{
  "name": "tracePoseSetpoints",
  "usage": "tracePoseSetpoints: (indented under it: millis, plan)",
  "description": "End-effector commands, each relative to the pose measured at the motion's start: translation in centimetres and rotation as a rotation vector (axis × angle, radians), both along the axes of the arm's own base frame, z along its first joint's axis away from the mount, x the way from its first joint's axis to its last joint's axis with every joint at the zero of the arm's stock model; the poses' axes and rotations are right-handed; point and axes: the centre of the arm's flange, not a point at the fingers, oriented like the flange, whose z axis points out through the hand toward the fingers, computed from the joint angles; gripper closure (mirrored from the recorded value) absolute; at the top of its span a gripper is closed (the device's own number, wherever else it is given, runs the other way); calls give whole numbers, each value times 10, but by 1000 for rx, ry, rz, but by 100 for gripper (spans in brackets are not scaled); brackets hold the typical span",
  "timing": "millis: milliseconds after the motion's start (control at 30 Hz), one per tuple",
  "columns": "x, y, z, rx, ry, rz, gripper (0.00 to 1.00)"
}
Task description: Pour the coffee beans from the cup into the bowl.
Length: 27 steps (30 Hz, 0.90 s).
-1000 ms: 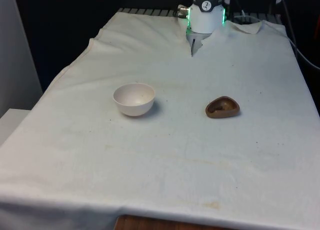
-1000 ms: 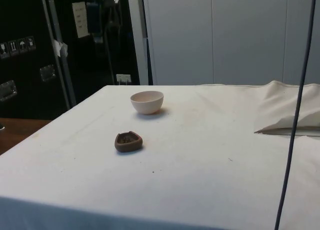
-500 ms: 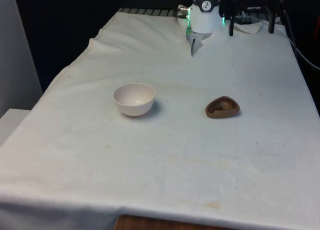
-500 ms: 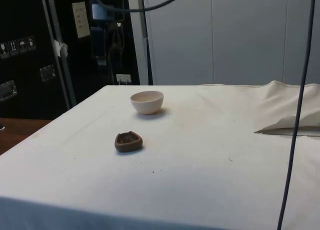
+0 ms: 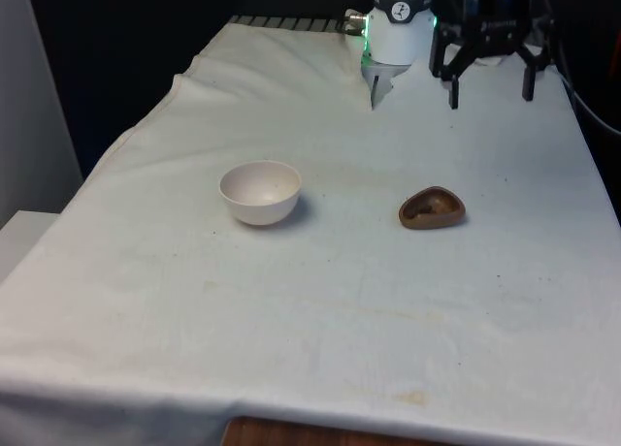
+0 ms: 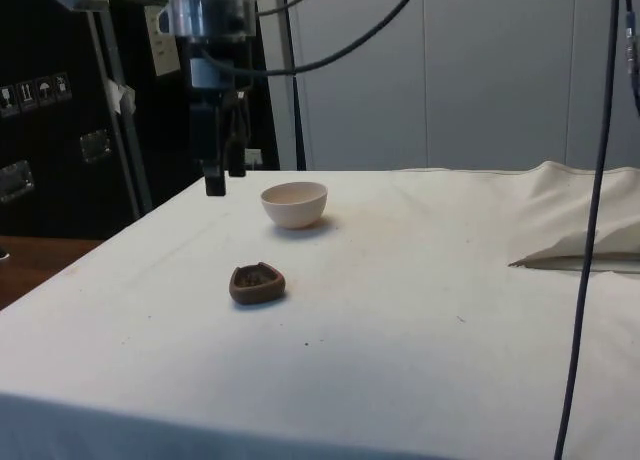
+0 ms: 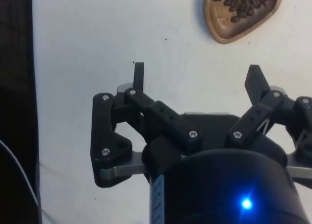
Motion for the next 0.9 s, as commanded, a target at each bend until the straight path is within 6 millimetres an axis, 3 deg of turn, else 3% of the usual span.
tracePoseSetpoints:
  millis: [0, 467, 867]
  plan:
    - [0, 2, -5, 12, -5, 7, 0]
    - [-1, 0, -34, -3, 29, 50, 0]
    - [-1, 2, -73, -47, 39, 102, 0]
